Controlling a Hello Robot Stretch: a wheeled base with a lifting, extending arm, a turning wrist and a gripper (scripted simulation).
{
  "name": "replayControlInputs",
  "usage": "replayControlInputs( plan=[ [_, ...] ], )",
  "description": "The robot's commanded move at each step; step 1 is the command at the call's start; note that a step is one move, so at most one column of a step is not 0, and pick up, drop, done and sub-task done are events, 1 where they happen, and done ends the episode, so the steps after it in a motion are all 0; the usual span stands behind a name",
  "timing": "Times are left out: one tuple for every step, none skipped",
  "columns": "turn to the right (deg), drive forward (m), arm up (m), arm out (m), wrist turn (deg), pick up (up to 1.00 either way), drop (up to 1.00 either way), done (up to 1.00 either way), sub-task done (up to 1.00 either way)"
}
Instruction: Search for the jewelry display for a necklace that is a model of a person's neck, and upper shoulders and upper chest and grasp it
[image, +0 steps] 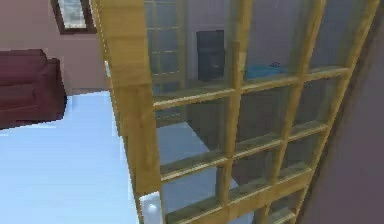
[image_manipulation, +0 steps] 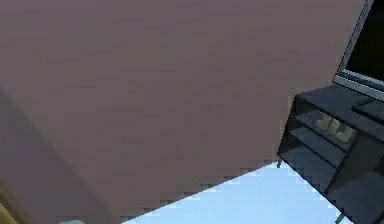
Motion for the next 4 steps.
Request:
replayControlInputs(
  plan=[
    [-42.0, 0.00, 0.00, 0.00, 0.0, 0.00, 0.00, 0.00, 0.00],
    [0.0, 0.00, 0.10, 0.00, 0.0, 0.00, 0.00, 0.00, 0.00],
    [0.0, 0.00, 0.00, 0.50, 0.0, 0.00, 0.00, 0.00, 0.00],
    [0.0, 0.00, 0.00, 0.00, 45.0, 0.00, 0.00, 0.00, 0.00]
  ],
)
